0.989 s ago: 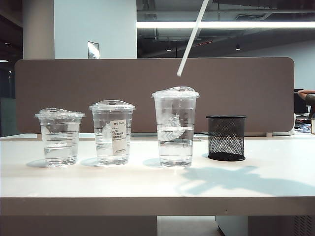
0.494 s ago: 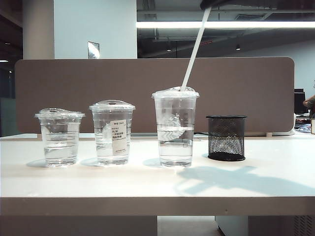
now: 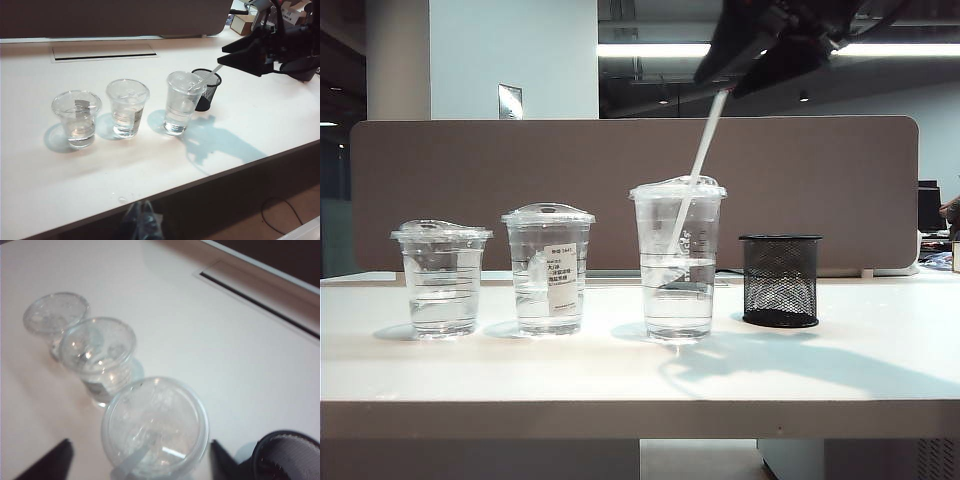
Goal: Pick up the straw and insert it into the large coffee cup.
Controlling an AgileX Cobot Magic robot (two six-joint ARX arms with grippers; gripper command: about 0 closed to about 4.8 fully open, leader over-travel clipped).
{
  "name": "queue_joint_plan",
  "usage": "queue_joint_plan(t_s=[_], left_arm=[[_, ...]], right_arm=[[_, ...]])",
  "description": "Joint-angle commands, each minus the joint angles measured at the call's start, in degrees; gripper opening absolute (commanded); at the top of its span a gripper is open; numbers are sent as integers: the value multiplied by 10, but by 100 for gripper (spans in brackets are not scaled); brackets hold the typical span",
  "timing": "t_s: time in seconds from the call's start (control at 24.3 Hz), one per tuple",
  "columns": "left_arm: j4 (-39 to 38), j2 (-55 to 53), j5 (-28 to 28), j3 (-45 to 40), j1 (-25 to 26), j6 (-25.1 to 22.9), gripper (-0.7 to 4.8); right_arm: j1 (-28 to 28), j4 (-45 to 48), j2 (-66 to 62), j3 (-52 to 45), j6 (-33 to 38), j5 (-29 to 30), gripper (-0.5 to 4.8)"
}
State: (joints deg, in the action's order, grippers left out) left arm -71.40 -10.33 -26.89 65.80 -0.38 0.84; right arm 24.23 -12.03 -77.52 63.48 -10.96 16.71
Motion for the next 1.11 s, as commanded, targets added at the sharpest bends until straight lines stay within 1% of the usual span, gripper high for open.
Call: queue_joint_plan(t_s=[0.04,0.21,0.25,0.29,0.33,0.37,0.41,0.45,0.49,0.7,0.78,0.82,0.99,1.11], left_arm=[[8,0,-1,1,-1,-4,-4],[8,0,-2,1,-1,-4,-4],[8,0,-1,1,-1,-4,-4],[8,0,-1,1,-1,-4,-4],[8,0,-1,1,-1,-4,-4],[8,0,-1,1,-1,-4,-4],[8,0,-1,1,-1,-4,-5],[8,0,-1,1,-1,-4,-4],[8,0,-1,1,-1,-4,-5],[8,0,0,1,-1,-5,-5],[12,0,5,1,0,-26,-5],[26,0,8,-4,0,-33,-5],[98,0,12,-35,0,-38,-5],[144,0,12,-66,0,-38,-5]], right_arm=[[2,56,-2,3,0,2,436],[2,104,21,3,0,0,436],[2,117,33,3,0,-1,432],[2,126,43,3,0,-1,416],[2,134,58,3,0,-1,365],[1,135,71,3,0,-1,293],[1,133,85,3,0,-1,192],[1,128,104,3,0,0,39],[1,122,119,3,0,-1,-10],[1,75,215,0,0,-4,-9],[1,63,263,-12,3,-34,-9],[1,70,297,-30,3,-49,-9],[1,134,396,-111,11,-52,-9],[1,175,459,-171,41,-52,-9]])
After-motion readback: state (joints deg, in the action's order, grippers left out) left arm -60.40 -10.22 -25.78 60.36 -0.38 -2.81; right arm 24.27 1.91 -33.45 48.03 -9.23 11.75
